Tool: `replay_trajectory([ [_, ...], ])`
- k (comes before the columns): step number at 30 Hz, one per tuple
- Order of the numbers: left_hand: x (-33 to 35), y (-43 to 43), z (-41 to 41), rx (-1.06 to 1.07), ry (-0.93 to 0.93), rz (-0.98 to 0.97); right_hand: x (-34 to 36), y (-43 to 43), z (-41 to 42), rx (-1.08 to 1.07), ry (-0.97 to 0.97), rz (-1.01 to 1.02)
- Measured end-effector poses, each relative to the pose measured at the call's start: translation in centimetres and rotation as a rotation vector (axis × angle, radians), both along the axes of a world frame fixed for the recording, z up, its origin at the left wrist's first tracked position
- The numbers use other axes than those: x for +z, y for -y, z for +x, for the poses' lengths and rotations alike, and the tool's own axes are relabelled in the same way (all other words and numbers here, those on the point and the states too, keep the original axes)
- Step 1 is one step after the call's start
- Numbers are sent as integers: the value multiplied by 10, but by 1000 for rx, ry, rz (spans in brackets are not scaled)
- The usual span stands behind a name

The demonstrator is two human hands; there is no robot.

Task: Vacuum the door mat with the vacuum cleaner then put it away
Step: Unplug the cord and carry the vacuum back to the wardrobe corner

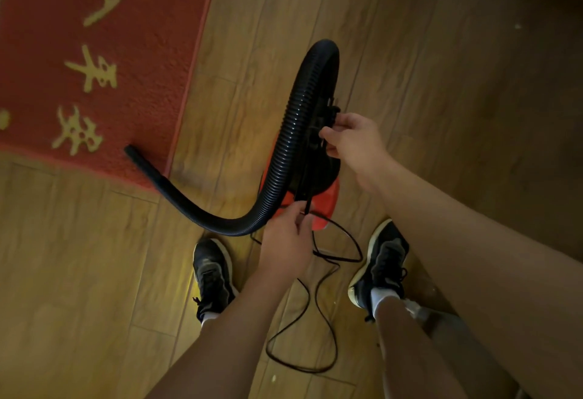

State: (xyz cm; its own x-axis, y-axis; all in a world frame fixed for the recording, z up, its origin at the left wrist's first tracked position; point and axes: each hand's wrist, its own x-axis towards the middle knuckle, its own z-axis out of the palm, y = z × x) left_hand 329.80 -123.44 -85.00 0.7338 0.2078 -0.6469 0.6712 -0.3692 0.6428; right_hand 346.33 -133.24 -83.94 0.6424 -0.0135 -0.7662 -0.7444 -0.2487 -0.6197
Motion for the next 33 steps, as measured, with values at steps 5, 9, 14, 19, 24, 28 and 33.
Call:
replay_trajectory([
  [5,-23,4,-1,-24,7,67,-23,5,-2,24,12,11],
  [9,-34,5,-5,-19,-10,90,-35,4,-6,-5,1,32],
  [14,-48,3,-14,8,6,112,-48,2,-10,23,18,29],
  [19,-54,1,-17,0,-6,111,-60,0,-15,30,24,26],
  [24,-58,1,-22,20,14,109,-72,-7,-22,6,13,24],
  [28,-64,0,-29,8,26,120,-77,-7,-34,4,37,26],
  [33,-65,1,-34,6,24,130,-79,-5,-46,30,89,33],
])
